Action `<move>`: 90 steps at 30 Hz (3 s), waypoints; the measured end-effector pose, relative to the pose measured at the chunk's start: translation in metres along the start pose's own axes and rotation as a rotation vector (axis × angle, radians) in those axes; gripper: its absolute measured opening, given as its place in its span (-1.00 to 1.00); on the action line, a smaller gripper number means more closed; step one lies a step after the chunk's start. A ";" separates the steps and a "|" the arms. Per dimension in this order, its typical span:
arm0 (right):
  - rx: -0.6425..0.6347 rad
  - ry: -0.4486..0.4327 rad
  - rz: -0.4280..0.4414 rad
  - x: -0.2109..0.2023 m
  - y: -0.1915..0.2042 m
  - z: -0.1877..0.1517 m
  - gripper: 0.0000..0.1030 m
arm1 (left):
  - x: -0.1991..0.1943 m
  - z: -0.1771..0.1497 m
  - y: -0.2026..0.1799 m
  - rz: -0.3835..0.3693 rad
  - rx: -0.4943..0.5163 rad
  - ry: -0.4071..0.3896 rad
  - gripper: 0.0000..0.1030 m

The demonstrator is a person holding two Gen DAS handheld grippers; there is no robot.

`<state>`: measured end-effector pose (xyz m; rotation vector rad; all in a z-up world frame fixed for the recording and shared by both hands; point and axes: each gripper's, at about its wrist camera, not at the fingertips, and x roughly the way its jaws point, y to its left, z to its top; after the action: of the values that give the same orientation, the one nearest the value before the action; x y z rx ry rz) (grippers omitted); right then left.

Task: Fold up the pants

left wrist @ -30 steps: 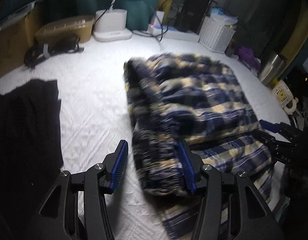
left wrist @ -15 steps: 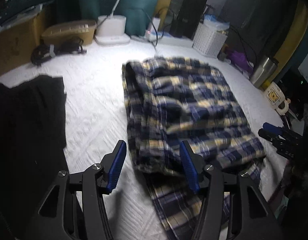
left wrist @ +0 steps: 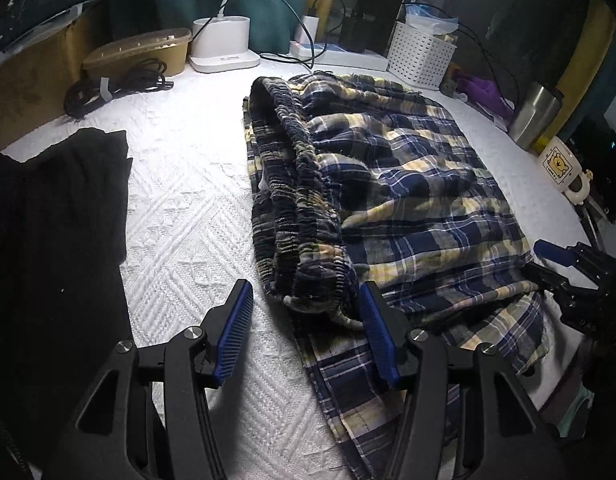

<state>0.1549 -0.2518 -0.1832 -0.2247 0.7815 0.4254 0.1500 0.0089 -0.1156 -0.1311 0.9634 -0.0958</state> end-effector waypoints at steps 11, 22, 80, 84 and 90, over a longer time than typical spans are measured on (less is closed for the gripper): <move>0.088 0.012 0.041 -0.009 -0.035 0.012 0.00 | -0.031 0.012 0.027 -0.027 -0.095 -0.066 0.10; 0.123 -0.039 0.061 0.002 -0.056 0.056 0.01 | -0.012 0.062 0.021 -0.050 -0.034 -0.107 0.33; 0.241 -0.035 0.243 0.103 -0.077 0.116 0.78 | 0.079 0.108 -0.015 -0.031 0.174 0.076 0.46; 0.224 -0.040 0.315 0.111 -0.065 0.126 0.69 | 0.076 0.106 -0.016 -0.040 0.176 0.059 0.15; 0.145 -0.028 0.359 0.120 -0.043 0.139 0.44 | 0.074 0.106 -0.016 -0.065 0.144 0.028 -0.16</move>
<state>0.3380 -0.2071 -0.1714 0.0589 0.8233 0.7053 0.2787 -0.0103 -0.1136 -0.0283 0.9772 -0.2272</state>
